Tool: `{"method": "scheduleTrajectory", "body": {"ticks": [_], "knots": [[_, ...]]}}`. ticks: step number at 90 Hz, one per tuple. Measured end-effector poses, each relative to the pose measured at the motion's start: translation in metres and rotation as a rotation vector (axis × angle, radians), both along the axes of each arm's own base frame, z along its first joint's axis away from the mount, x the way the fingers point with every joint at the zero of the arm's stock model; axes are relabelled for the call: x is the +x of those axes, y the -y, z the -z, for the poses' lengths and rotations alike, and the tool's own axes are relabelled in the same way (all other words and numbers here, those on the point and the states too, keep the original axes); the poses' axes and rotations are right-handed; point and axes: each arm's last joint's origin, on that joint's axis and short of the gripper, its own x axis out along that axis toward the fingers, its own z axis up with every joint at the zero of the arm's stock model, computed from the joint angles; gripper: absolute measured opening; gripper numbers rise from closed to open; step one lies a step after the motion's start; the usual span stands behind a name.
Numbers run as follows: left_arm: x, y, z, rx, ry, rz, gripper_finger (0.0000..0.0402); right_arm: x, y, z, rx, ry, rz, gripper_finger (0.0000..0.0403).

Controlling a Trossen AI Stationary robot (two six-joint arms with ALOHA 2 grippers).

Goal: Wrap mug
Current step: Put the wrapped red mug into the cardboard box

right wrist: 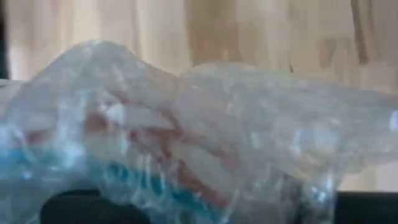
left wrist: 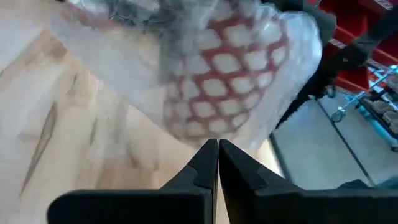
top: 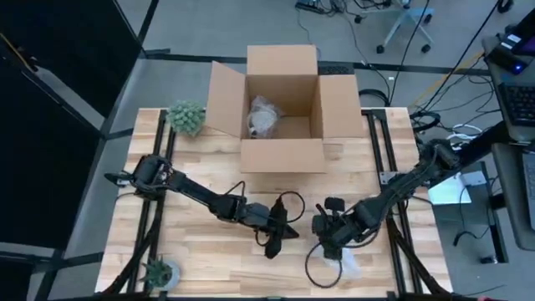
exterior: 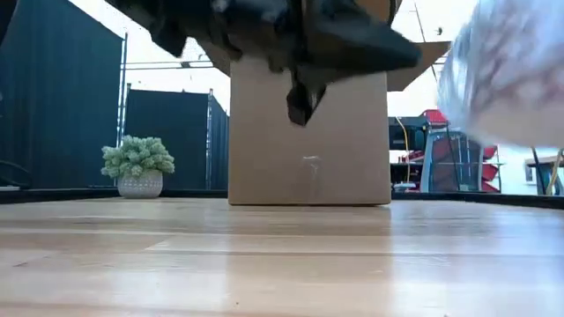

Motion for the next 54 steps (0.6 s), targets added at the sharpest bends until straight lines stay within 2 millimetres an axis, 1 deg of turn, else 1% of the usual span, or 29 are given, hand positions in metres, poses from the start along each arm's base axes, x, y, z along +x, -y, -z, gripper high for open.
{"method": "scheduleTrajectory", "body": {"ticks": [10,23,29,35,42,54], "knots": [[-0.011,0.008,-0.015,0.017,-0.02,0.02,0.0001,0.009,-0.009,-0.045,0.018,0.131,-0.115,0.0023],[-0.025,0.019,-0.031,0.034,-0.039,0.041,0.0001,0.015,-0.013,-0.095,-0.029,0.28,-0.268,0.0023],[-0.03,0.022,-0.035,0.038,-0.047,0.053,0.0001,0.017,-0.01,-0.12,-0.061,0.363,-0.316,0.0023],[-0.036,0.025,-0.039,0.053,-0.071,0.061,0.0001,0.02,-0.002,-0.142,-0.101,0.436,-0.33,0.0023],[-0.038,0.026,-0.04,0.062,-0.082,0.056,0.0001,0.025,0.012,-0.165,-0.161,0.51,-0.309,0.0023],[-0.04,0.026,-0.036,0.109,-0.105,0.043,0.0001,0.033,0.045,-0.197,-0.287,0.6,-0.237,0.0023]]}}
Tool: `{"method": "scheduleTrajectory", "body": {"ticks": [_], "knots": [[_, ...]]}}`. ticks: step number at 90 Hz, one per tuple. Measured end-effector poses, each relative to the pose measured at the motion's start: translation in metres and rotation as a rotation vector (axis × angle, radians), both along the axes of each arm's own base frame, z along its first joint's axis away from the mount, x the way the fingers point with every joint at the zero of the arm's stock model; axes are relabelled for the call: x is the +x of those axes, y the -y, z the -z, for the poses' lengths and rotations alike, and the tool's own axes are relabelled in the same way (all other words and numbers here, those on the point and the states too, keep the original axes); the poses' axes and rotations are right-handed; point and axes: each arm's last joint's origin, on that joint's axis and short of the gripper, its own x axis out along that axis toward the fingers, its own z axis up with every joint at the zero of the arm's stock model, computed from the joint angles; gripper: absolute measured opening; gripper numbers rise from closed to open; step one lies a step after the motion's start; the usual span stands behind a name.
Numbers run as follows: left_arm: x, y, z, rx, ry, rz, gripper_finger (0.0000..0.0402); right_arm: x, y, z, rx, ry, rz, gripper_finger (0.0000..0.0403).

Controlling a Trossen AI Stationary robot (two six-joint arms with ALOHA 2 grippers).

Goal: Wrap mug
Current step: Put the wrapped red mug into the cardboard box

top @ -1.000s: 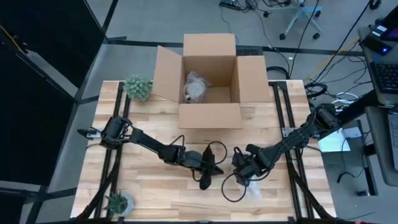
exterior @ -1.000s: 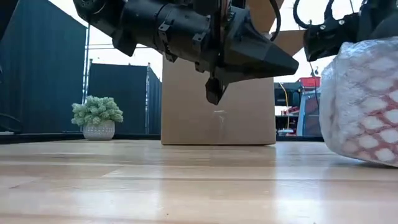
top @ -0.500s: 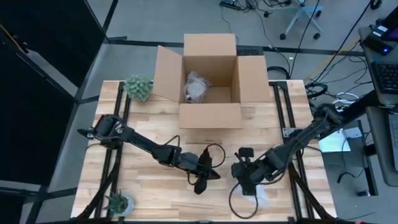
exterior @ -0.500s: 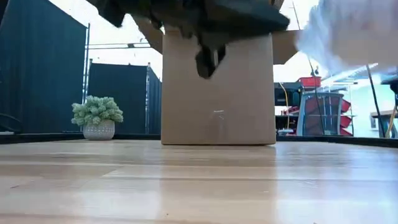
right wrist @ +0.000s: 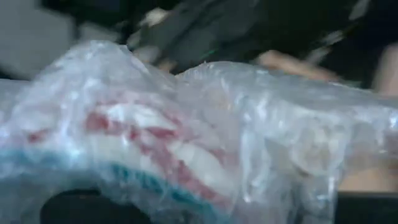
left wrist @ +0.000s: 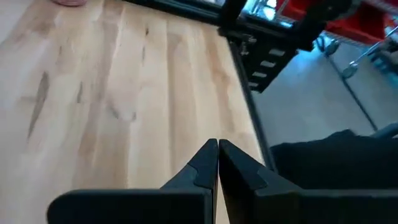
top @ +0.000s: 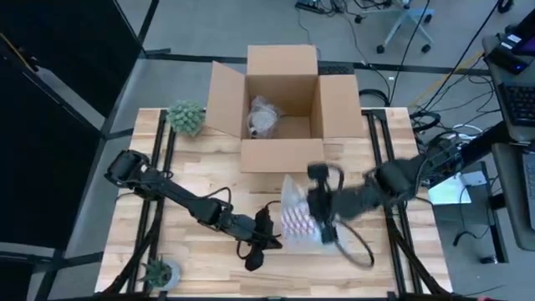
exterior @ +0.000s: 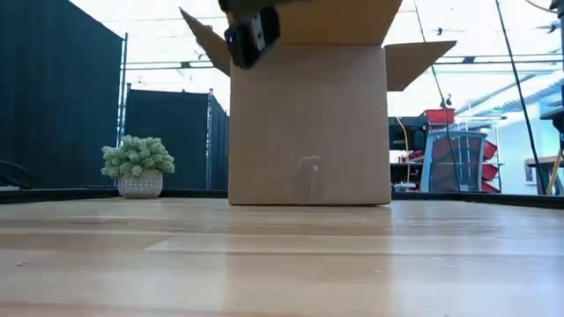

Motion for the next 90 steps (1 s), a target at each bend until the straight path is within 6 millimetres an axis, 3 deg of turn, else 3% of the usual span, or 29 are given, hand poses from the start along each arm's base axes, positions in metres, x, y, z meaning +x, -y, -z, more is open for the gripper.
{"method": "scheduleTrajectory", "body": {"ticks": [20,47,57,67,90], "knots": [[-0.001,-0.003,0.007,0.088,-0.034,-0.064,0.0001,0.016,0.083,-0.025,-0.043,0.084,0.237,0.0023],[-0.001,-0.004,0.007,0.099,-0.034,-0.079,0.0001,0.022,0.222,-0.015,-0.066,0.066,0.67,0.0023],[-0.002,-0.004,0.007,0.102,-0.039,-0.079,0.0001,0.02,0.265,0.002,-0.065,-0.011,0.788,0.0023],[-0.003,-0.005,0.01,0.119,-0.062,-0.086,0.0001,0.026,0.295,0.027,0.032,-0.109,0.783,0.0023],[-0.005,-0.006,0.015,0.125,-0.073,-0.087,0.0001,0.062,0.316,0.109,0.14,-0.479,0.717,0.0023]]}}
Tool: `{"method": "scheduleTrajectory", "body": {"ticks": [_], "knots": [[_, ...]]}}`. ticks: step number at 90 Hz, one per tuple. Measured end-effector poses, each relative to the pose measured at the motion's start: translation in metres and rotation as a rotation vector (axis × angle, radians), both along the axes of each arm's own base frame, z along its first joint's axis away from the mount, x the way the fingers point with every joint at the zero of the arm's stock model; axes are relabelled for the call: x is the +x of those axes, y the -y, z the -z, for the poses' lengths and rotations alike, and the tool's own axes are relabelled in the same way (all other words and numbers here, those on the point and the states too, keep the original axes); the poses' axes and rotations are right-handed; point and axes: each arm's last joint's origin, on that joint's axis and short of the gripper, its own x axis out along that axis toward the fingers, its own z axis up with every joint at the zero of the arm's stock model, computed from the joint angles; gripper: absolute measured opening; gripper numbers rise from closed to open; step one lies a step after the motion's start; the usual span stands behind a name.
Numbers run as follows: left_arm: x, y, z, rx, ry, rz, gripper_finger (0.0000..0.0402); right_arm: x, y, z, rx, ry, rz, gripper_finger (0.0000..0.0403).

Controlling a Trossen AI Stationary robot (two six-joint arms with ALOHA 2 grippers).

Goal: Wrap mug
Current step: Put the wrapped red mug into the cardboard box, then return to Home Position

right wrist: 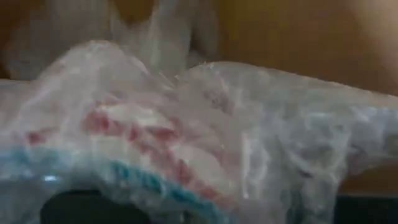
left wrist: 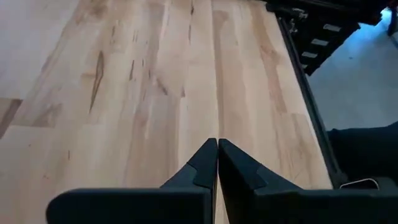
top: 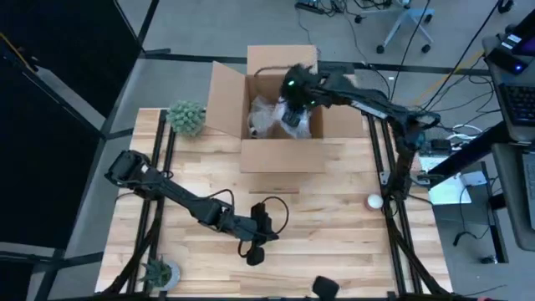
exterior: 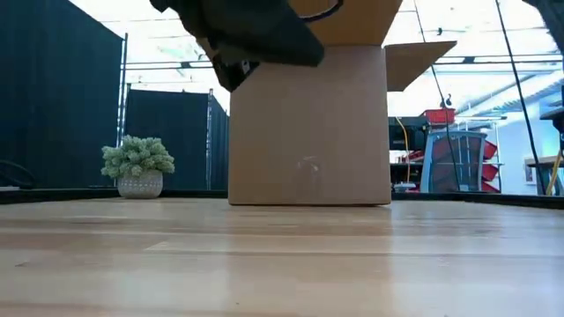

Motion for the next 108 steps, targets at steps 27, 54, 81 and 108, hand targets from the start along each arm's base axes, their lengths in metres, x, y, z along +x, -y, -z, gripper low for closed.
{"method": "scheduleTrajectory", "body": {"ticks": [27,54,81,108], "knots": [[0.0,0.0,0.0,0.0,0.002,-0.001,0.0001,0.026,0.013,0.078,0.141,-0.228,0.016,0.0037],[0.0,0.0,0.0,0.001,0.002,-0.001,0.0001,0.035,0.018,0.111,0.22,-0.289,0.011,0.0142],[0.0,0.0,-0.001,0.0,0.004,-0.001,0.0001,0.001,-0.007,0.032,0.243,-0.149,-0.05,0.0221],[-0.021,-0.008,-0.033,0.032,-0.001,-0.017,0.0001,-0.074,-0.056,-0.082,0.128,0.155,-0.163,0.0217]]}}
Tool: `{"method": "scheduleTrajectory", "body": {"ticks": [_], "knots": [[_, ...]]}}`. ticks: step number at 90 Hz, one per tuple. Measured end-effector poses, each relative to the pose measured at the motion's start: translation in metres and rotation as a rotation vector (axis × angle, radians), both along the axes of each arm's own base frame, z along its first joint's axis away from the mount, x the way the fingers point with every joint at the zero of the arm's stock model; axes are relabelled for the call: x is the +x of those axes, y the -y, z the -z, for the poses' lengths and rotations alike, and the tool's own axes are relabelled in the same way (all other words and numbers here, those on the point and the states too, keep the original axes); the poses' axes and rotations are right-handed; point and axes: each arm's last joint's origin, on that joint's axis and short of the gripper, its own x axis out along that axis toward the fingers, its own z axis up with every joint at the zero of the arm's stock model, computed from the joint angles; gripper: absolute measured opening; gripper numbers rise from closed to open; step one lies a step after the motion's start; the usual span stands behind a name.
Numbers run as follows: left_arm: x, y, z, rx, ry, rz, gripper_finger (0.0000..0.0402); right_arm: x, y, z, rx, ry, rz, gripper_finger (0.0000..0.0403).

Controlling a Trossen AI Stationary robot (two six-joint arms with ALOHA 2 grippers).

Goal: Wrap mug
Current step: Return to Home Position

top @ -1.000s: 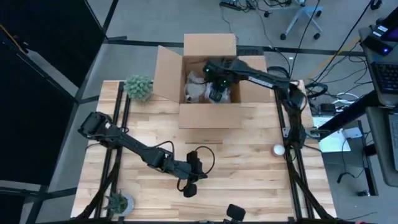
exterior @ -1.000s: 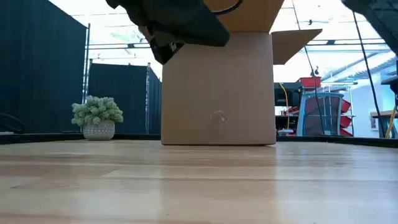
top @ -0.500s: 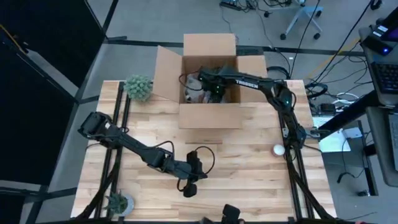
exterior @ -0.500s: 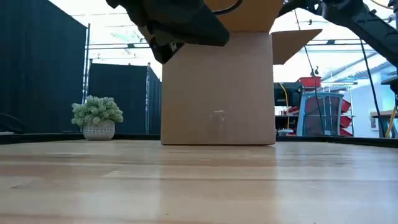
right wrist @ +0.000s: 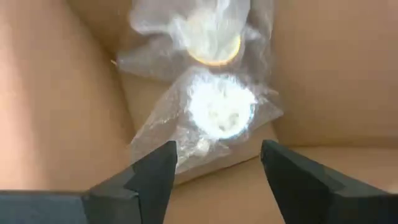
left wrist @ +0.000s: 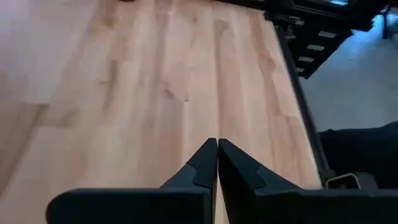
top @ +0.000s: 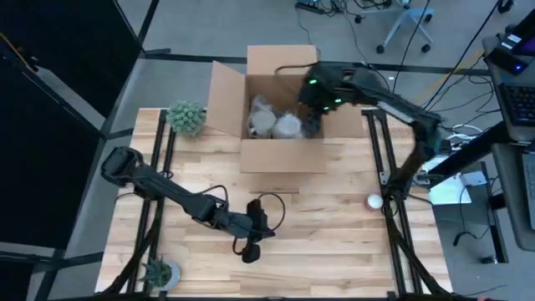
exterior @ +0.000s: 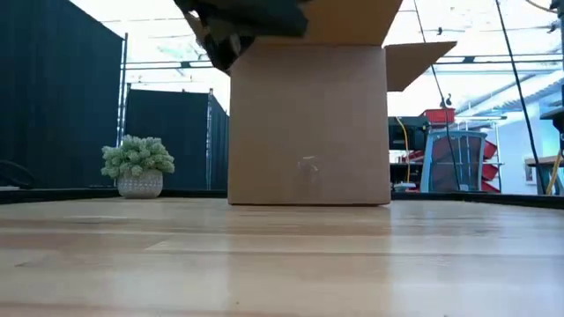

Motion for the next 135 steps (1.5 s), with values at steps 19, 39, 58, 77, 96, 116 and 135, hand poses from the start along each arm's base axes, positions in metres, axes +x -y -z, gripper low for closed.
{"method": "scheduleTrajectory", "body": {"ticks": [19,39,58,77,96,116,135], "knots": [[-0.037,-0.005,-0.036,0.146,0.014,-0.073,0.0001,-0.052,-0.04,-0.031,0.041,0.154,-0.118,0.02],[-0.074,-0.009,-0.055,0.219,-0.014,-0.079,0.0001,-0.098,-0.072,-0.001,0.066,0.273,-0.151,0.0147],[-0.107,-0.027,-0.047,0.19,-0.008,-0.096,0.0001,-0.132,-0.094,0.054,0.112,0.439,-0.097,0.0057],[-0.138,-0.045,-0.031,0.112,0.088,-0.118,0.0001,-0.147,-0.105,0.113,0.117,0.598,-0.033,0.0006],[-0.16,-0.058,-0.013,0.077,0.167,-0.116,0.0001,-0.152,-0.11,0.162,0.091,0.712,0.0,0.0003],[-0.172,-0.065,-0.008,0.093,0.185,-0.106,0.0001,-0.152,-0.111,0.189,0.125,0.86,0.02,0.0008],[-0.172,-0.063,-0.006,0.087,0.162,-0.077,0.0001,-0.152,-0.117,0.237,0.138,0.779,-0.041,0.0006]]}}
